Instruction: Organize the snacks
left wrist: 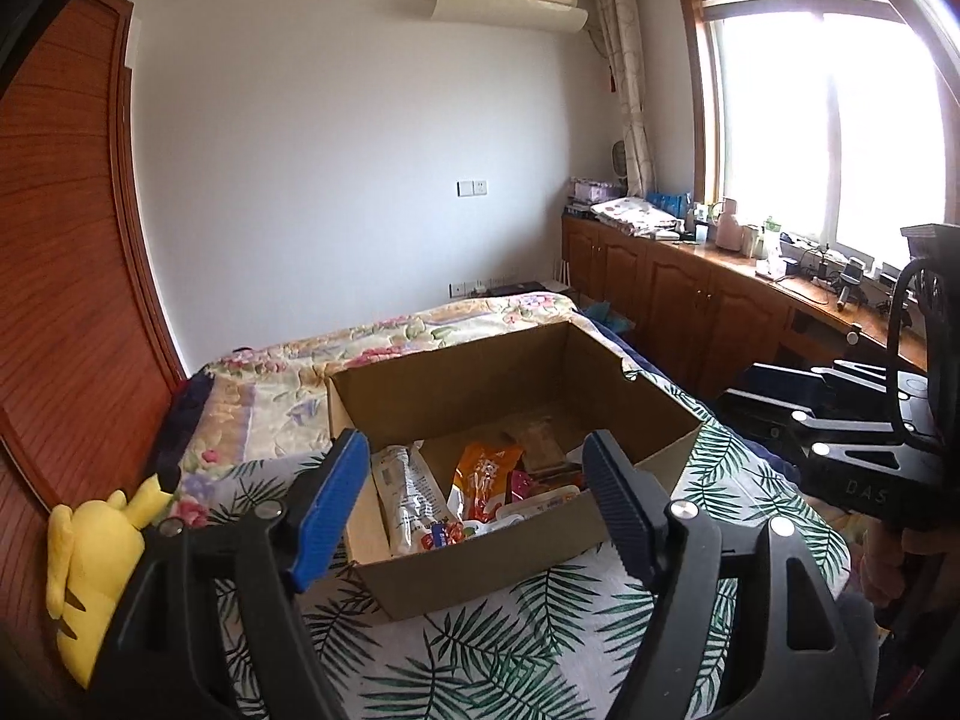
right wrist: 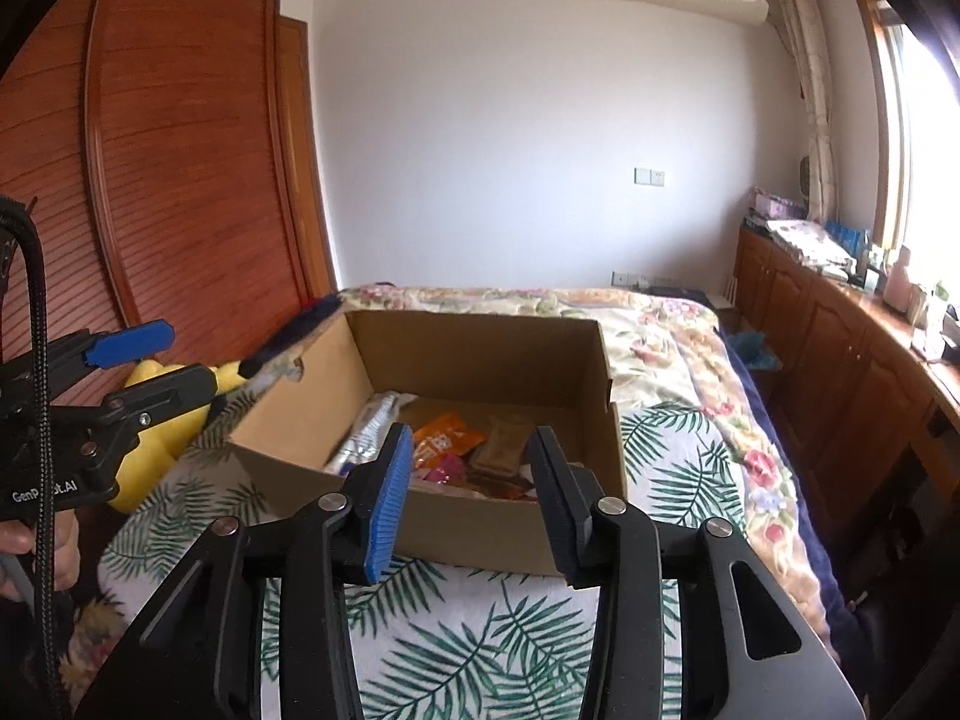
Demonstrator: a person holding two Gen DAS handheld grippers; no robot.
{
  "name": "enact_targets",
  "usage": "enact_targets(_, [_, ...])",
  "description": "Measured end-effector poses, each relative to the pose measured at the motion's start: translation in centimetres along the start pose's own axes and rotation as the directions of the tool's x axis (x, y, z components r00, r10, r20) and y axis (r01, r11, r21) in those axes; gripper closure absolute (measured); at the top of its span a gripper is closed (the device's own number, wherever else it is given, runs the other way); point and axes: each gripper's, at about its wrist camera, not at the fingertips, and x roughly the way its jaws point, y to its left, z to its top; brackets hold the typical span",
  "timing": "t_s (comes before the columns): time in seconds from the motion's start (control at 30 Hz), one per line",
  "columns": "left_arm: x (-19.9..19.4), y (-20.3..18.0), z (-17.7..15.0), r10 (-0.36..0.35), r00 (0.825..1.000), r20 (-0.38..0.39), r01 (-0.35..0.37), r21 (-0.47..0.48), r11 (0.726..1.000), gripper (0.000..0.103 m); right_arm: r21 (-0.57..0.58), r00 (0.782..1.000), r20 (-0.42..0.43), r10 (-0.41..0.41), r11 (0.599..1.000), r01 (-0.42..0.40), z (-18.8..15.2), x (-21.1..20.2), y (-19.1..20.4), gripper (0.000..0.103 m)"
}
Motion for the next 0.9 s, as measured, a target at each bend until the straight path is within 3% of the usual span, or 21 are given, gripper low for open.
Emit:
enact_targets(0.57, [-3.2,-2.1,-4.4,0.017,1.000,0.000,-0.017,0.018,1.000,0.027,-0.010,0.998,0.045,-0.034,0.999,0.034,-3.8,-4.6,2.2,0.045])
enact_targets(0.7, [-4.0,-2.5,-5.2,0.023,1.000,0.013,-0.023,0.005,1.000,0.026,0.005,0.998,0.055,-0.042,0.999,0.042,-4.8,-5.2,2.3,0.037])
enact_targets(0.9, [-5.3,-3.1,-6.3,0.036,0.998,0.054,-0.036,-0.015,0.999,0.012,0.023,0.997,0.062,-0.045,0.999,0.044,-6.1,-5.7,2.1,0.024])
